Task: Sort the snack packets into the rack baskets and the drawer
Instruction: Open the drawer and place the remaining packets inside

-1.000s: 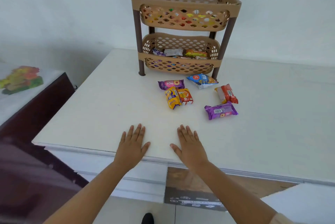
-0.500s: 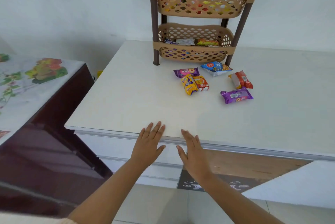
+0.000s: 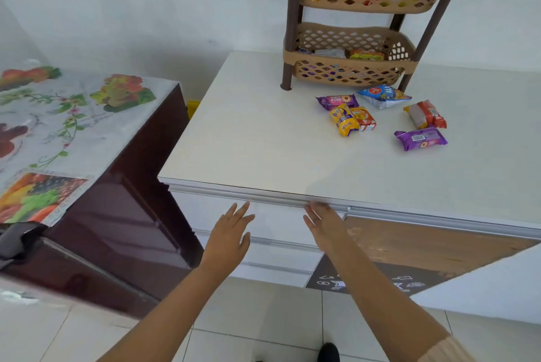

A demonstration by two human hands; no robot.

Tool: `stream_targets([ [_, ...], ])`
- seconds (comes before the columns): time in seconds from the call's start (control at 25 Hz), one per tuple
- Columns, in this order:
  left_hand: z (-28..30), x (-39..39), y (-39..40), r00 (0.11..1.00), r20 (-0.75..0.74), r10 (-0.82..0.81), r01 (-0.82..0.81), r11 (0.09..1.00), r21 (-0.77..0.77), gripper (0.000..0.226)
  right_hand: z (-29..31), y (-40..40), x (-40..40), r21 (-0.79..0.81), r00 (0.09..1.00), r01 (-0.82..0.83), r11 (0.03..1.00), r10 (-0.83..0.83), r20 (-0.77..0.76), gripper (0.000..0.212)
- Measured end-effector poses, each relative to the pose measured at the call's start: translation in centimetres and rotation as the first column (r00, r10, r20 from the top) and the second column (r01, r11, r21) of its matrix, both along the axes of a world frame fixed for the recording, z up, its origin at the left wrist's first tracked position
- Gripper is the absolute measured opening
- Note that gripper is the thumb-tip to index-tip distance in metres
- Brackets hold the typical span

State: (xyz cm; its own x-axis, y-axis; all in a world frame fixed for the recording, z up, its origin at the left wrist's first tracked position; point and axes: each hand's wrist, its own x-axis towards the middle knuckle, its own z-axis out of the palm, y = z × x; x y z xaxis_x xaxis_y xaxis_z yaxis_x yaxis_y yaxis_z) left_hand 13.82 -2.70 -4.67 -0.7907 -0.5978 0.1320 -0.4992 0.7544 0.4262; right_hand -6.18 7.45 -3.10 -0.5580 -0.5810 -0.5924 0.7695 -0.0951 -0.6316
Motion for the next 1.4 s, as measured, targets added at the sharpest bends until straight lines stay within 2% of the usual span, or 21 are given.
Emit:
stream_targets([
  [0.2, -0.7, 2.0, 0.0, 0.999, 0.025, -0.041, 0.041, 0.999, -0.021, 0.035, -0.3, -1.2, 0.0, -0.073, 0.987, 0.092, 0.993, -0.081, 0.141, 0.019],
  [0.36, -0.8, 2.5, -0.3, 0.997, 0.056, -0.054, 0.055, 0.998, -0.02, 0.036, 0.2, -1.3, -0.5, -0.011, 0.983, 0.108, 0.994, -0.105, 0.15, 0.019],
  [0.6, 0.5, 0.7, -0.4, 0.997, -0.027, -0.076, 0.074, 0.996, -0.058, 0.043, -1.2, -0.7, 1.4, -0.033, 0.936, 0.249, 0.968, -0.231, 0.265, 0.014],
  [0.76, 0.6, -0.5, -0.8, 0.997, -0.007, -0.073, 0.072, 0.995, -0.061, 0.053, -1.7, 0.6, 1.3, -0.03, 0.946, 0.218, 0.975, -0.204, 0.253, 0.014],
  [1.08, 0.4, -1.3, -1.7, 0.999, 0.027, -0.037, 0.038, 0.998, -0.054, 0.058, -0.6, -0.3, 2.9, -0.005, 0.936, 0.278, 0.961, -0.27, 0.227, 0.011],
  [1.16, 0.6, -1.3, -1.7, 0.999, 0.051, -0.011, 0.013, 0.999, -0.035, 0.068, -0.3, 0.5, 3.6, 0.011, 0.933, 0.275, 0.961, -0.269, 0.237, 0.007],
  [1.24, 0.5, -1.1, -1.5, 0.994, 0.113, 0.009, -0.004, 0.999, -0.044, 0.08, -0.2, 2.0, 4.8, 0.068, 0.943, 0.235, 0.969, -0.245, 0.226, 0.005],
  [1.32, 0.2, -1.0, -1.3, 0.98, 0.192, 0.043, -0.029, 0.997, -0.071, 0.086, -0.1, 4.3, 5.5, 0.185, 0.974, 0.085, 0.979, -0.121, 0.19, 0.01],
  [1.36, 0.1, -1.1, -1.3, 0.974, 0.219, 0.059, -0.045, 0.997, -0.069, 0.085, 0.2, 5.5, 5.6, 0.268, 0.984, -0.069, 0.961, 0.022, 0.176, 0.016],
  [1.4, 0.0, -1.2, -1.4, 0.969, 0.236, 0.07, -0.058, 0.997, -0.058, 0.083, 0.8, 6.4, 5.6, 0.383, 0.957, -0.285, 0.879, 0.238, 0.166, 0.023],
])
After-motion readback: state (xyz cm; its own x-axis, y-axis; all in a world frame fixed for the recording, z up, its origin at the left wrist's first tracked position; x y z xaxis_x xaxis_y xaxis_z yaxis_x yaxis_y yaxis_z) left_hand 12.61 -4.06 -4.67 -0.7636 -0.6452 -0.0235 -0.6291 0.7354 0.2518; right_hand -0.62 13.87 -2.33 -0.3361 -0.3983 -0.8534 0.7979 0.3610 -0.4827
